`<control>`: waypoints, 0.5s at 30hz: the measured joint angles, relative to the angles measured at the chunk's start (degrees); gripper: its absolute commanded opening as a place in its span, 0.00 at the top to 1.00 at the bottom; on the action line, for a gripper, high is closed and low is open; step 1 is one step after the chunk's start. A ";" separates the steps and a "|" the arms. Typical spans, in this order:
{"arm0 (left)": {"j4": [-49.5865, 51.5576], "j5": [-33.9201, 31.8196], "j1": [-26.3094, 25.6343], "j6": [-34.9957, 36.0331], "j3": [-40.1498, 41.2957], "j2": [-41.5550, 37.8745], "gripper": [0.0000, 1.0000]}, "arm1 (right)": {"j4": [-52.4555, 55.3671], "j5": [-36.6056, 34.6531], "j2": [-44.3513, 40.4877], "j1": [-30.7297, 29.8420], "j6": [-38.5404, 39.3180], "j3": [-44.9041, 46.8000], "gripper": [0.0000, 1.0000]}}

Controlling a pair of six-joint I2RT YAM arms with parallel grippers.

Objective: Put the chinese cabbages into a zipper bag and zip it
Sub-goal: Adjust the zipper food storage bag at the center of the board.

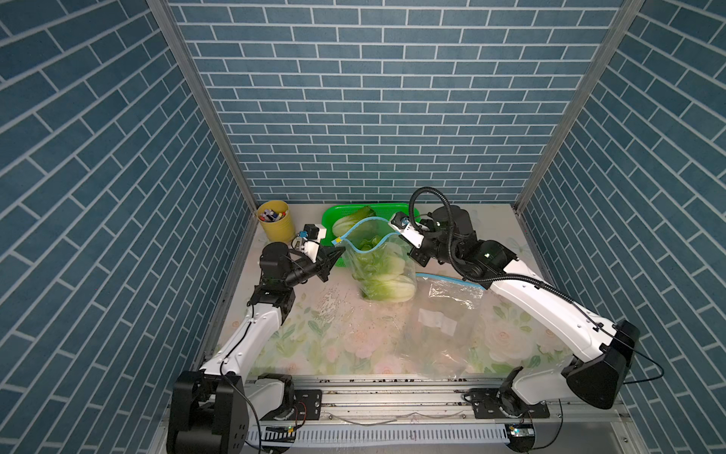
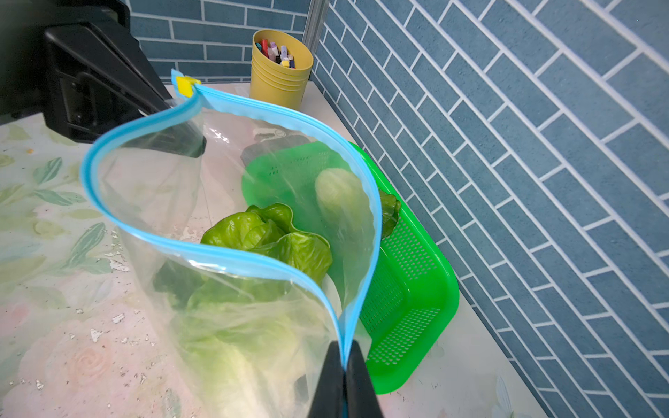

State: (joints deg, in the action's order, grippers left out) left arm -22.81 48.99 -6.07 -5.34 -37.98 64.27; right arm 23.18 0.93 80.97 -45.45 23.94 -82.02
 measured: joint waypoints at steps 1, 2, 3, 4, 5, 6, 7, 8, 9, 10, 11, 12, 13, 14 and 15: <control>1.25 -0.17 -0.04 0.33 -0.33 -0.57 1.00 | -0.02 0.00 -0.33 0.00 -0.15 0.22 1.00; 2.78 -0.44 -0.11 0.81 -0.96 -1.22 1.00 | 0.00 0.00 -0.72 0.02 -0.63 0.37 1.00; 4.50 -0.85 -0.22 1.40 -1.88 -1.92 1.00 | 0.00 -0.02 -1.07 0.04 -1.18 0.39 1.00; 6.19 -1.20 -0.33 1.92 -2.84 -2.58 1.00 | 0.00 -0.07 -1.36 0.04 -1.53 0.44 1.00; 8.28 -1.73 -0.50 2.64 -4.11 -3.37 1.00 | -0.04 -0.13 -1.79 0.11 -2.01 0.70 1.00; 10.34 -2.43 -0.70 3.48 -5.51 -4.17 1.00 | -0.17 -0.11 -2.25 0.17 -2.71 1.25 1.00; 11.93 -2.91 -0.90 4.04 -6.64 -4.74 1.00 | -0.22 -0.02 -2.75 0.31 -3.21 1.95 1.00; 13.77 -3.34 -1.11 4.94 -7.98 -5.42 1.00 | -0.24 0.28 -3.28 0.55 -3.96 2.78 1.00; 15.85 -3.69 -1.42 6.23 -9.40 -6.03 1.00 | -0.26 0.76 -3.76 0.76 -4.66 3.52 1.00; 17.35 -4.04 -1.75 7.21 -10.36 -6.38 1.00 | -0.26 1.25 -4.13 0.96 -5.22 4.26 1.00; 19.34 -4.68 -2.34 8.63 -11.56 -6.73 1.00 | -0.24 1.75 -4.55 1.11 -5.88 4.98 1.00; 21.44 -5.38 -3.15 10.12 -12.70 -6.95 1.00 | -0.24 2.36 -4.87 1.20 -6.36 5.53 1.00; 22.99 -5.81 -3.65 11.04 -13.40 -7.04 1.00 | -0.28 2.86 -5.20 1.25 -6.93 5.97 1.00; 25.05 -6.08 -4.22 12.22 -14.32 -7.06 1.00 | -0.28 3.45 -5.66 1.27 -7.37 6.40 0.99; 26.80 -6.27 -4.57 13.11 -15.04 -7.04 1.00 | -0.22 3.96 -5.99 1.27 -7.67 6.60 0.97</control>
State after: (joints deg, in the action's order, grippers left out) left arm 3.99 42.72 -10.63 7.77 -53.01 57.23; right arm 22.96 4.89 74.98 -44.18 16.27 -75.42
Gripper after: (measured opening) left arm 0.045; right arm 0.044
